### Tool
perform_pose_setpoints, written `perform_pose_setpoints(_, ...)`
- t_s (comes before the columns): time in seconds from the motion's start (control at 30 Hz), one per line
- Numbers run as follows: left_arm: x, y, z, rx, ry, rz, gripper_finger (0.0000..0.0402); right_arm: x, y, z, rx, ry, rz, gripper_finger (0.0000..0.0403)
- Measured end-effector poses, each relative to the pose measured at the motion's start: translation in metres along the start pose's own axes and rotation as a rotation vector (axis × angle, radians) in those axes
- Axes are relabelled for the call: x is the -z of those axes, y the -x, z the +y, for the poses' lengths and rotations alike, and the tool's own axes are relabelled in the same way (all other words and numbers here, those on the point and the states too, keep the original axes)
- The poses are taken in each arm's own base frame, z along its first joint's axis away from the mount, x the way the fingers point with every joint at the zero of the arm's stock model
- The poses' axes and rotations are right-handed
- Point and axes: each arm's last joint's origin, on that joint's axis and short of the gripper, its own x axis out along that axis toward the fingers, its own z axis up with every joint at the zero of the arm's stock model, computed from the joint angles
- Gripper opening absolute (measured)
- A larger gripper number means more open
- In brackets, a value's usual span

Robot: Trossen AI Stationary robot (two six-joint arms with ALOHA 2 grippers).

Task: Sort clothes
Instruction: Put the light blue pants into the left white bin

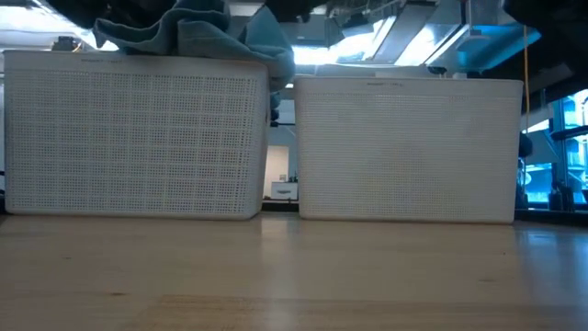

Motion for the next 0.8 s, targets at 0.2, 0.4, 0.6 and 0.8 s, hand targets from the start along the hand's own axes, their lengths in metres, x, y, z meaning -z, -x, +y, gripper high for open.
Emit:
perform_pose_setpoints(0.2, 0.013, -0.006, -0.001, 0.003, 0.059, -0.051, 0.0159, 0.014, 0.019, 0.009, -0.045, 0.001, 0.249, 0.0237)
perform_pose_setpoints(0.4, 0.02, -0.009, -0.001, 0.006, 0.088, -0.082, 0.0159, 0.052, 0.005, 0.021, -0.175, -0.051, 0.522, 0.0225)
perform_pose_setpoints(0.6, 0.021, -0.009, -0.001, 0.007, 0.09, -0.088, 0.0159, 0.077, -0.035, 0.04, -0.281, -0.059, 0.501, 0.0203)
perform_pose_setpoints(0.8, 0.02, -0.003, -0.001, 0.052, 0.073, -0.089, 0.0159, 0.059, -0.061, 0.06, -0.292, 0.021, 0.259, 0.0171)
